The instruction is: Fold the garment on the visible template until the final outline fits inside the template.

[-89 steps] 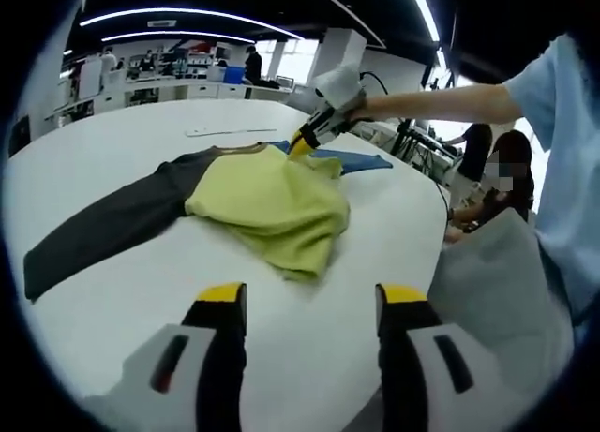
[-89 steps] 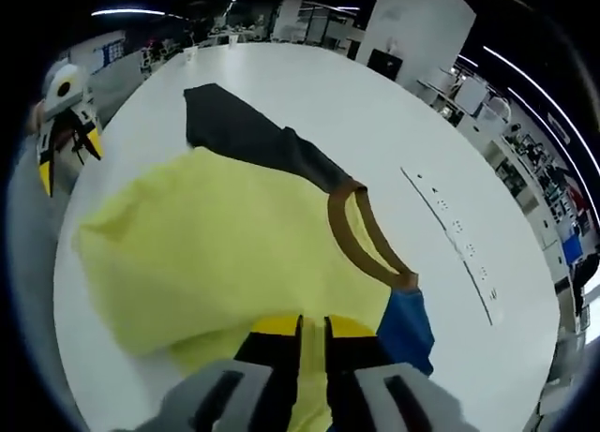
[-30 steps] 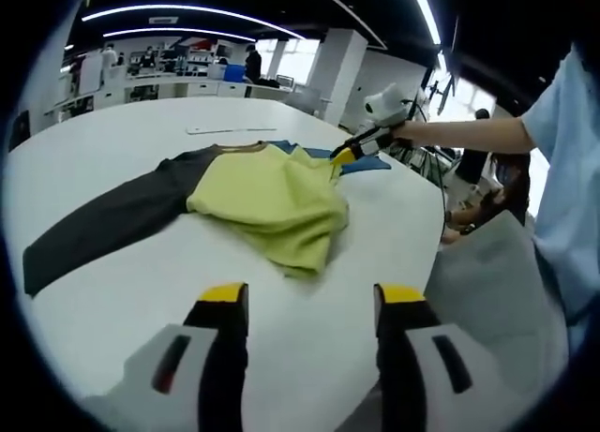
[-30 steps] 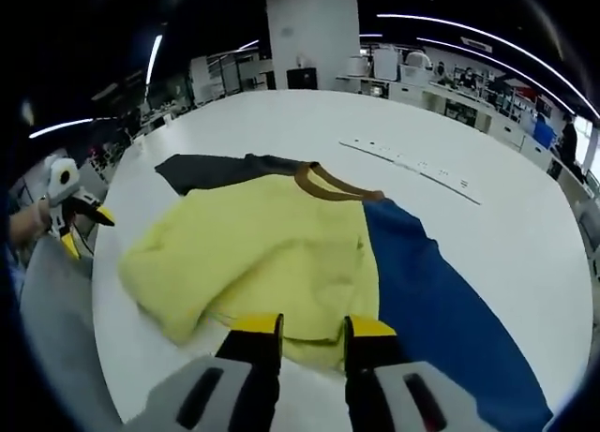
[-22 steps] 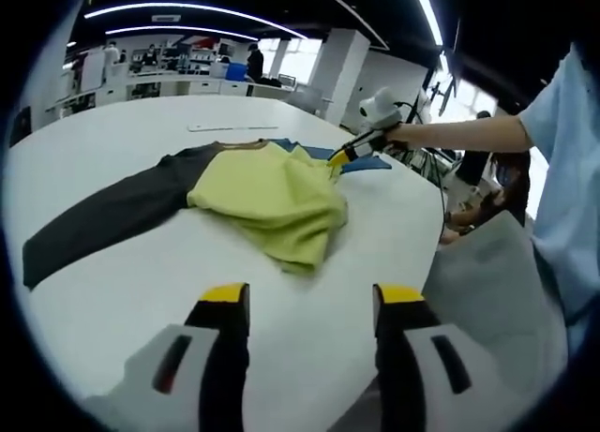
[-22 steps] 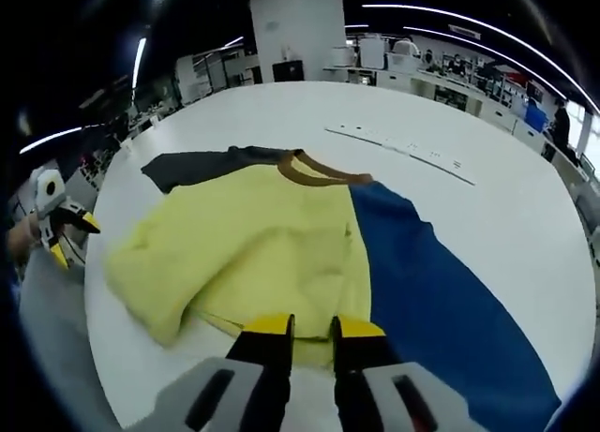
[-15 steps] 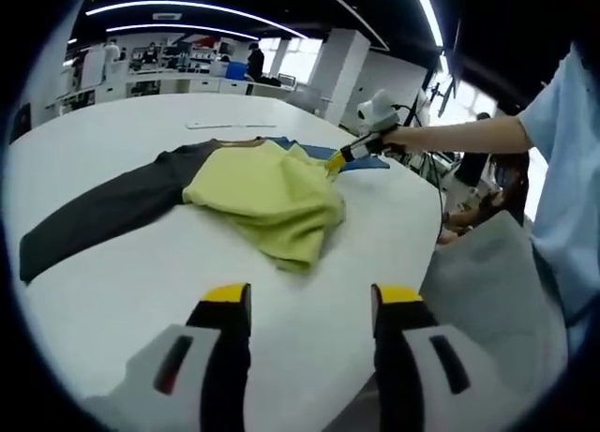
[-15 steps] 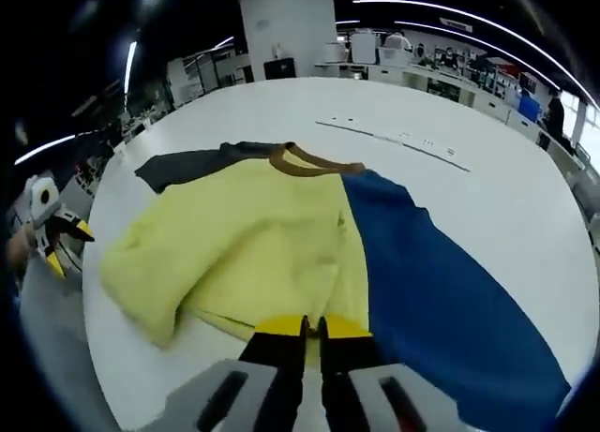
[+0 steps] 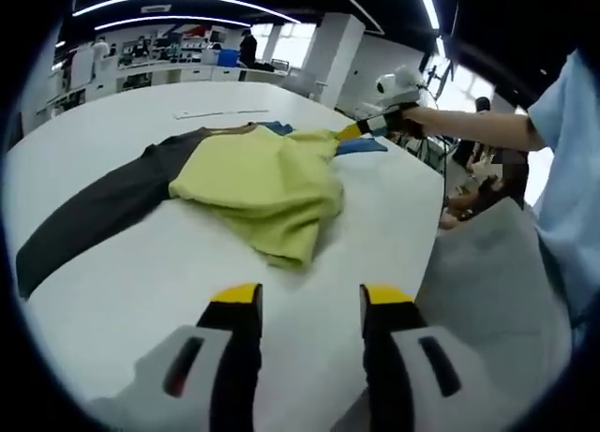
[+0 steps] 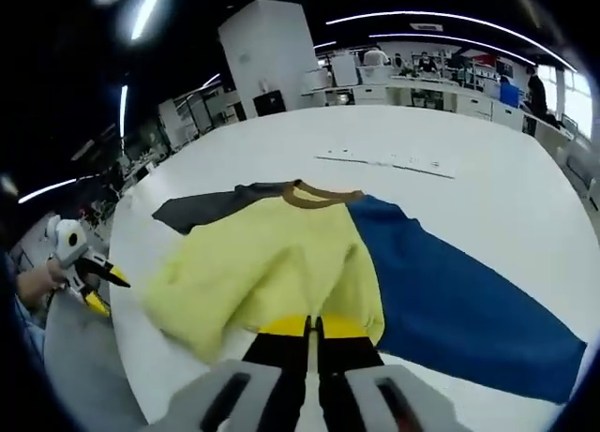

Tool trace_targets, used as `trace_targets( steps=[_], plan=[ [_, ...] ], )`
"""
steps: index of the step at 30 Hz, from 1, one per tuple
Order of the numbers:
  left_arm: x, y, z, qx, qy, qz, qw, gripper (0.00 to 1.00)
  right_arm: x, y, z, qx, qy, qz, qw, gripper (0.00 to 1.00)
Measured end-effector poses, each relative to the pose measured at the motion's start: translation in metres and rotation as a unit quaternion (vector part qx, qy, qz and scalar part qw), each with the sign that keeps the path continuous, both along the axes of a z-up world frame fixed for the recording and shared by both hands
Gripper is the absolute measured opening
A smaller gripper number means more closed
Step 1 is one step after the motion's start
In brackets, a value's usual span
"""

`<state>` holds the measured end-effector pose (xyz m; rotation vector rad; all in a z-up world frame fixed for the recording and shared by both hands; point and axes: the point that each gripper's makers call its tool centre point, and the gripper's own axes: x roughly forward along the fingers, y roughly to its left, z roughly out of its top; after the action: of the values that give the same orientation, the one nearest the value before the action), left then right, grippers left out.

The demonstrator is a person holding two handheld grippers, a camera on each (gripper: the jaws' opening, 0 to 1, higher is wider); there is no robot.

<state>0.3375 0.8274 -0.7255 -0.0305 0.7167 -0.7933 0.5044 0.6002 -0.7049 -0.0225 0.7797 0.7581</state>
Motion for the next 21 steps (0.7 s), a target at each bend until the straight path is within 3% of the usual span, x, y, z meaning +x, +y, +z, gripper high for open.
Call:
trace_targets(
  steps=[7,16,21],
  plan=[
    [0.017,-0.007,-0.028,0.091,0.009,-0.011,0.9958,0.26,-0.019,-0.002,-0.003,0.017,0.002,-0.007,0.9998,0.0],
    [0.026,-0.016,-0.03,0.096,0.011,0.001,0.9953,0.16,-0.026,-0.005,-0.01,0.023,0.014,-0.015,0.9995,0.0],
    [0.029,-0.016,-0.027,0.074,0.025,0.027,0.9966,0.0,-0.027,-0.005,-0.01,0.027,0.016,-0.017,0.9994,0.0]
  ],
)
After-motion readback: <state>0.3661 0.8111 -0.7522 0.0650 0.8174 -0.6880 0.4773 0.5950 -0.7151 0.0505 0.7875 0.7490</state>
